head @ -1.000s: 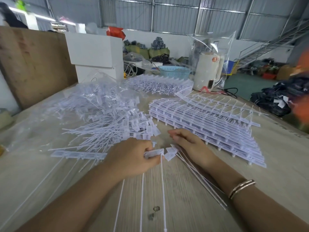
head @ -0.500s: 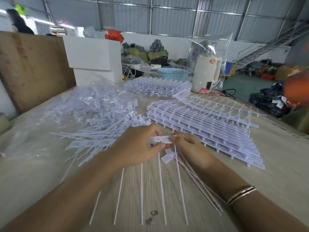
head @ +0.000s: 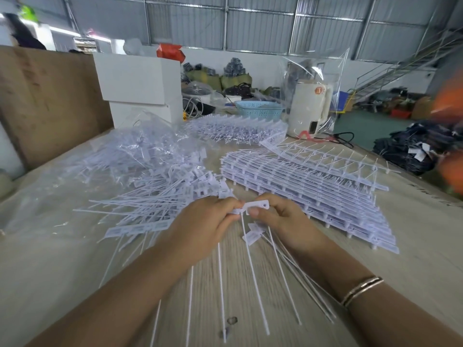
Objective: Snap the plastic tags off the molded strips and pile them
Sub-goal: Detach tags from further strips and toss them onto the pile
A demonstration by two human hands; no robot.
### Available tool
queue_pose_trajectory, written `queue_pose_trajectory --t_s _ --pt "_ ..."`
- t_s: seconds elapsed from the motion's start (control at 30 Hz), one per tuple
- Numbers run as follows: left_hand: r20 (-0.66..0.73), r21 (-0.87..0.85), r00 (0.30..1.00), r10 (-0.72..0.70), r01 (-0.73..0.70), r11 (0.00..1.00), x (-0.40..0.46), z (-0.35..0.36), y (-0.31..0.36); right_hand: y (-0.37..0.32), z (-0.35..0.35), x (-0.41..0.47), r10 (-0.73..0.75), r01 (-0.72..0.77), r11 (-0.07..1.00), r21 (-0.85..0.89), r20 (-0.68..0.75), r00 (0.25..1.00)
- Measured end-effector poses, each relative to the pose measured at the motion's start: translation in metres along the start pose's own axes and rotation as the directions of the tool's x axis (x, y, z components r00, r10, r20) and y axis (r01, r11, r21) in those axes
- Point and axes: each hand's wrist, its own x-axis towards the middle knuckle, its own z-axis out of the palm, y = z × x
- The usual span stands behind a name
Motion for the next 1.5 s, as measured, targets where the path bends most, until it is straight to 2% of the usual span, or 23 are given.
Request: queue_pose_trajectory --t_s 0.27,0.3,0.4,0.43,0.47,0.53,0.57,0.6,0.67,0.73,0.83,0.9,1.0,1.07,1.2,1.27,1.4,1.5 --pt "-0.008 -0.115 0.998 -0.056 0.054 0.992 -0.002 0.002 0.001 0.007 -0.007 0.002 -0.14 0.14 0.988 -0.061 0.005 0.99" --pt "-0.008 -0.126 0.997 -0.073 0.071 0.989 -0.003 0.001 -0.001 0.008 -0.008 0.002 -0.152 0.152 0.988 -0.018 -0.019 0.988" --pt "-0.041 -0.141 0.996 -0.083 0.076 0.987 -0.007 -0.001 -0.002 0.009 -0.015 0.002 -0.086 0.117 0.954 0.278 -0.121 0.989" --pt "-0.047 -0.141 0.996 -0.076 0.069 0.988 -0.007 -0.002 -0.001 0.012 -0.018 0.003 -0.042 0.075 0.954 0.289 -0.119 0.992" --pt "-0.05 -0.141 0.996 -0.072 0.064 0.988 -0.008 -0.003 0.0 0.015 -0.021 0.004 0.003 0.018 0.973 0.228 -0.091 0.996" --pt "-0.059 -0.137 0.995 -0.076 0.067 0.988 -0.008 -0.004 0.002 0.023 -0.028 0.008 0.078 -0.078 0.993 -0.086 -0.004 0.997" --pt "-0.065 -0.135 0.995 -0.08 0.071 0.988 -0.007 -0.003 0.002 0.025 -0.029 0.011 0.103 -0.093 0.967 -0.237 0.028 0.994" --pt "-0.063 -0.129 0.994 -0.084 0.076 0.989 -0.007 -0.003 0.002 0.026 -0.03 0.013 0.121 -0.1 0.943 -0.317 0.046 0.992" --pt "-0.039 -0.108 0.994 -0.1 0.095 0.99 -0.008 -0.001 0.002 0.026 -0.029 0.014 0.142 -0.104 0.925 -0.366 0.077 0.987" --pt "-0.023 -0.087 0.993 -0.117 0.115 0.99 -0.008 0.0 0.003 0.025 -0.027 0.014 0.099 -0.067 0.918 -0.39 0.061 0.993" --pt "-0.021 -0.072 0.993 -0.113 0.111 0.991 -0.008 0.001 0.007 0.019 -0.018 0.009 -0.112 0.094 0.955 -0.282 -0.048 0.993" --pt "-0.016 -0.065 0.996 -0.089 0.088 0.994 -0.007 0.003 0.011 0.014 -0.008 0.006 -0.167 0.156 0.96 -0.234 -0.027 0.986" --pt "-0.018 -0.046 0.998 -0.067 0.066 0.997 -0.005 0.005 0.016 0.015 0.006 0.004 -0.135 0.173 0.928 -0.329 0.134 0.982" --pt "-0.01 -0.053 0.998 -0.059 0.058 0.997 -0.005 0.005 0.018 0.017 0.005 0.006 -0.132 0.16 0.951 -0.266 0.119 0.984" --pt "0.022 -0.045 0.997 -0.07 0.071 0.996 -0.009 -0.003 0.01 0.013 -0.003 0.007 -0.043 0.043 0.999 -0.005 -0.037 0.998" --pt "0.057 -0.02 0.995 -0.084 0.085 0.996 -0.01 -0.005 0.006 0.015 -0.007 0.007 -0.009 0.01 1.0 0.002 -0.094 0.996" --pt "0.05 0.048 0.996 -0.079 0.076 0.996 -0.008 -0.002 0.006 0.012 -0.004 0.004 -0.016 0.017 1.0 -0.011 0.015 1.0" --pt "0.041 0.074 0.996 -0.083 0.08 0.994 -0.007 -0.002 0.003 0.009 -0.002 0.005 -0.076 0.081 0.995 -0.056 0.085 0.993"
